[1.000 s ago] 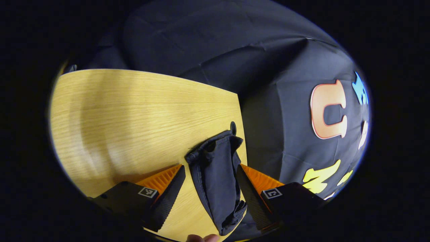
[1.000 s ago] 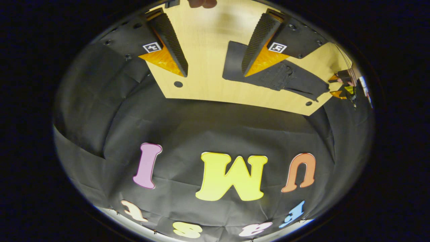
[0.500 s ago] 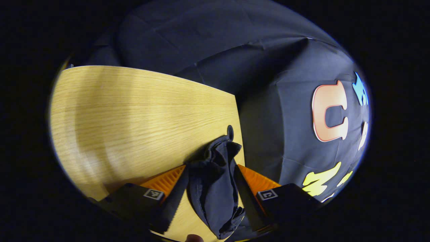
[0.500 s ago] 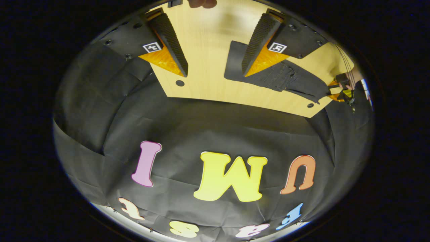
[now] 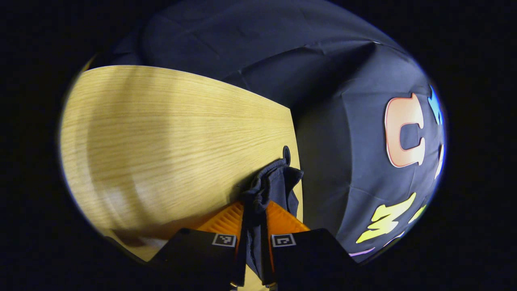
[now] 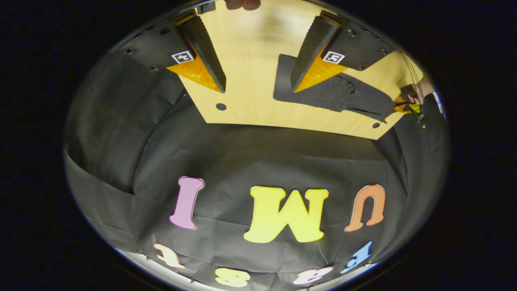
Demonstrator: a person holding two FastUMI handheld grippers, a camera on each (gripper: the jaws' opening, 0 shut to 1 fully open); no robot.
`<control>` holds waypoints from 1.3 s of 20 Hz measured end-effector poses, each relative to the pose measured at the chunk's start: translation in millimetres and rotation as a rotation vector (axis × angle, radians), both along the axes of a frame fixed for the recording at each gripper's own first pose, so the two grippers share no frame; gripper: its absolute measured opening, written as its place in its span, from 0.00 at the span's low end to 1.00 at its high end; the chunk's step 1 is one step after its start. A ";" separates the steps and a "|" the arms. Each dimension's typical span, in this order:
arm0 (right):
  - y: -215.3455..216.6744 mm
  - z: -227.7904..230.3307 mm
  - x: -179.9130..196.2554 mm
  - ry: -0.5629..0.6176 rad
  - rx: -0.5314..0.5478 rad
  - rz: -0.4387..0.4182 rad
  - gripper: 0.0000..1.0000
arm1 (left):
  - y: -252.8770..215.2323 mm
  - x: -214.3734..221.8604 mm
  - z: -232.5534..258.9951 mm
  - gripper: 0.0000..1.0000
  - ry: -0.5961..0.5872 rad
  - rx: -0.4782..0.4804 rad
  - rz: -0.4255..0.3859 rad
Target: Grasp the waist and the cuffs of the jeans and fold them to make the two legs overlap; first hold the waist and fold one-third of the jeans toward the cuffs, then hold the cuffs and fold the remaining one-third in the same direction to finish folding.
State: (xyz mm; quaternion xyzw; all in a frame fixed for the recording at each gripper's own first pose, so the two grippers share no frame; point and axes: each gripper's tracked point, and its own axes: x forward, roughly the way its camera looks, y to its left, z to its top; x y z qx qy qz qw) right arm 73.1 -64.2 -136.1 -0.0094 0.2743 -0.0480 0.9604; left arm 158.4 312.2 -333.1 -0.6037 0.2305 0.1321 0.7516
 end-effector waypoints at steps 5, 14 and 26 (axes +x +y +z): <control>-1.4 2.5 -13.2 -0.019 0.032 -0.015 0.98 | -15.3 4.5 48.6 0.10 -0.068 0.158 -0.110; -11.5 20.3 -36.1 -0.114 0.101 -0.017 0.99 | -152.1 20.9 201.6 0.10 -0.279 0.493 -0.338; -123.8 72.6 -112.3 -0.255 -0.084 -0.200 0.99 | -382.3 -9.1 169.6 0.10 -0.312 0.689 -0.668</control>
